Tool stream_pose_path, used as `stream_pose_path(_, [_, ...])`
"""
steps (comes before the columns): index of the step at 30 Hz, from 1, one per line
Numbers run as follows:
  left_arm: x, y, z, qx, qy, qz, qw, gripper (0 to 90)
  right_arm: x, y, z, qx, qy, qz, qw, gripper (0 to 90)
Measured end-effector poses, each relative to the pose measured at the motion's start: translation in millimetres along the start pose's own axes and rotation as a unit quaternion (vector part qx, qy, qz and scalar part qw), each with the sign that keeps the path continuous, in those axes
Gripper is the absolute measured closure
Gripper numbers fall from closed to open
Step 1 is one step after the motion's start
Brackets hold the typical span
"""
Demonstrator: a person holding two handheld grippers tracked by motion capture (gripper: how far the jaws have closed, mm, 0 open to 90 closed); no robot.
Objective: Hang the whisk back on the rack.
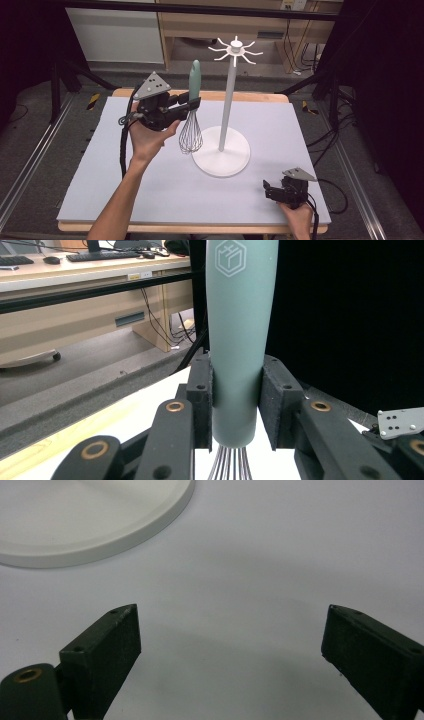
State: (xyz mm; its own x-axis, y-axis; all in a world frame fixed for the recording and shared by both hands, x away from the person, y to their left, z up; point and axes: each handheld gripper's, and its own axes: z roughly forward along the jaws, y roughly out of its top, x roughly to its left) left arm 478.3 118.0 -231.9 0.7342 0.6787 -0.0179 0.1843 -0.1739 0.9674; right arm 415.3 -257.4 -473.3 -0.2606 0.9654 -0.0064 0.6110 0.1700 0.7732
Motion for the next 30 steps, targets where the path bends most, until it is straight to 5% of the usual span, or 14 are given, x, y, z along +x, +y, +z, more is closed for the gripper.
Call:
stream_pose_path(13, [-8.3, 16.2, 8.0, 0.000, -0.002, 0.008, 1.0000, 68.9, -0.7, -0.1, -0.1, -0.002, 0.001, -0.001, 1.0000, 9.5])
stream_pose_path(30, [-10.1, 17.7, 20.6, 0.006, -0.002, 0.006, 1.0000, 68.9, -1.2, 0.2, -0.5, -0.003, 0.003, -0.001, 1.0000, 9.5])
